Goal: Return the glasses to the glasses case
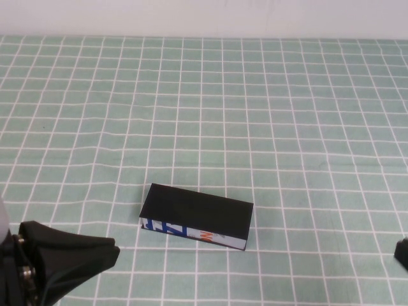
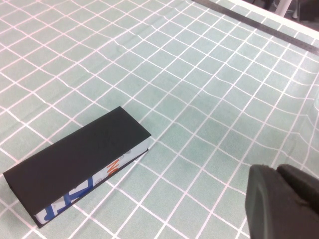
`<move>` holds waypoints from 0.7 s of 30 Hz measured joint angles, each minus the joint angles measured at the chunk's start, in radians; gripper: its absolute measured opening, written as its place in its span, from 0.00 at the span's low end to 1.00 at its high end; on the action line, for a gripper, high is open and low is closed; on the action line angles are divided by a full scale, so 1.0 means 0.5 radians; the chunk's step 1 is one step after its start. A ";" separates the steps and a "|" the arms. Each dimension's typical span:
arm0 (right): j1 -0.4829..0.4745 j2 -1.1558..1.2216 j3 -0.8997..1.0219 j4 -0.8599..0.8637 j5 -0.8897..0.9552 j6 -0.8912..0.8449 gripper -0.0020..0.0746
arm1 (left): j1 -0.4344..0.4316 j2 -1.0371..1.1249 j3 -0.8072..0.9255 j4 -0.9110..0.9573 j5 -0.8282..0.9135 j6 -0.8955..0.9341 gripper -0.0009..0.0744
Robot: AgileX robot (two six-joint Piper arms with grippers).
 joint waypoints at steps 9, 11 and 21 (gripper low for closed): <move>0.000 0.000 0.000 0.254 0.277 0.000 0.01 | -0.033 0.000 0.000 0.000 -0.004 0.000 0.01; 0.000 0.000 0.000 0.289 0.334 0.000 0.01 | -0.037 0.000 0.000 0.000 -0.004 0.000 0.01; 0.000 -0.001 0.000 0.354 0.501 0.000 0.01 | -0.037 0.000 0.000 0.076 -0.047 0.000 0.01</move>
